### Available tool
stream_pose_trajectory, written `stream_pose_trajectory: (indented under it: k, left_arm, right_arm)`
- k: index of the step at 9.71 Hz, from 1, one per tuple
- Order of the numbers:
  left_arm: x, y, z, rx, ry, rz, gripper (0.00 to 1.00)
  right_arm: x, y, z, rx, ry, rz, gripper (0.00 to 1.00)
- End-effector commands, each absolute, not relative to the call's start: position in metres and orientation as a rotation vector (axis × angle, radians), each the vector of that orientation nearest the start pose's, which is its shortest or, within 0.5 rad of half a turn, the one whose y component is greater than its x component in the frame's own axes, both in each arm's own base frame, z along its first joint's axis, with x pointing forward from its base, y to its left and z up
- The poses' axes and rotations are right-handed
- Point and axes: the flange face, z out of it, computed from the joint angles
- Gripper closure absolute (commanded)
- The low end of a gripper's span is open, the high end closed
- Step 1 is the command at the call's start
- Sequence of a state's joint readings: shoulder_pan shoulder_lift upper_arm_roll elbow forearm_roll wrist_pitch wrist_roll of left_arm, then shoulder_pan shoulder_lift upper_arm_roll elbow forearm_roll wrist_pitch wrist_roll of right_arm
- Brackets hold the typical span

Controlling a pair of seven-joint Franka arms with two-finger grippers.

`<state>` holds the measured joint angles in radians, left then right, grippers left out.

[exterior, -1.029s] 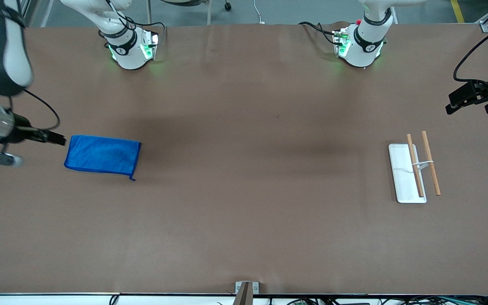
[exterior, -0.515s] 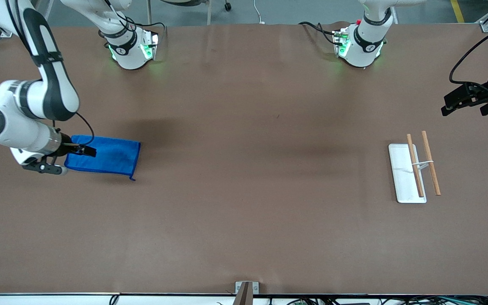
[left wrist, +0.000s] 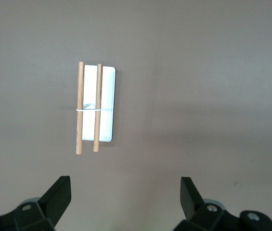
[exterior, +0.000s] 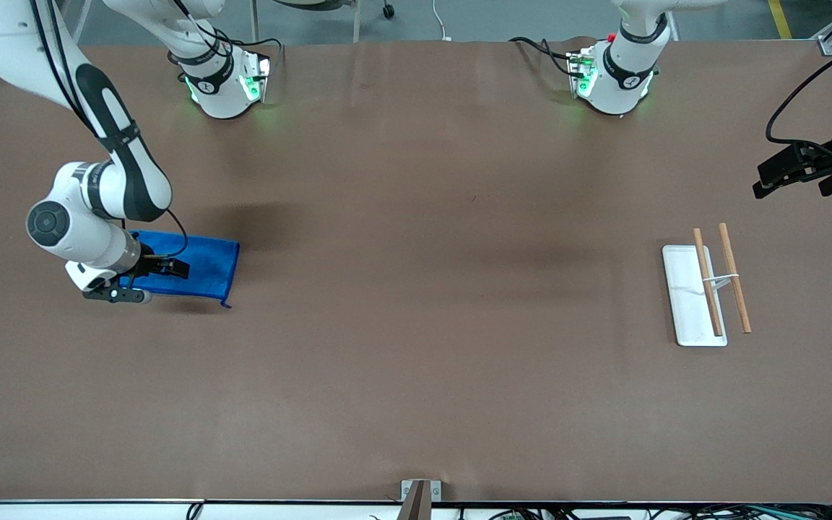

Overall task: Right arm passes towel to left arm to hang
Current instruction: 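Reach the right gripper down to the blue towel's edge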

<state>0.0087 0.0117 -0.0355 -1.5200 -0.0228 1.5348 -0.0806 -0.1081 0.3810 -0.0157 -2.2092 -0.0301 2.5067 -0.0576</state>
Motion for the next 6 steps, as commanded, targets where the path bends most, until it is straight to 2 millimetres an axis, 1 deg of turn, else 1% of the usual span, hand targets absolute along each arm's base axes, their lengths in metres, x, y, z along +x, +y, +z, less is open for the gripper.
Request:
stream_pose_trajectory:
  k: [1,2,4,5,6]
  left_arm:
    - [0.556,-0.022,0.628,-3.164,-0.084,0.029,0.00]
    - [0.556,-0.024,0.628,-3.170,-0.094,0.030,0.00]
    - [0.553,-0.020,0.631,-3.186,-0.093,0.024,0.00]
    - [0.553,-0.019,0.631,-3.186,-0.096,0.024,0.00]
    - [0.553,-0.019,0.631,-3.186,-0.098,0.024,0.00]
  right_arm:
    - [0.536,-0.085,0.193,-3.158,0.042,0.143,0.00]
    - [0.525,-0.083,0.184,-3.147,0.057,0.182,0.00]
    - [0.512,-0.081,0.173,-3.140,0.064,0.210,0.00]
    - [0.506,-0.081,0.170,-3.137,0.066,0.229,0.12]
    - [0.505,-0.086,0.169,-3.136,0.083,0.229,0.43]
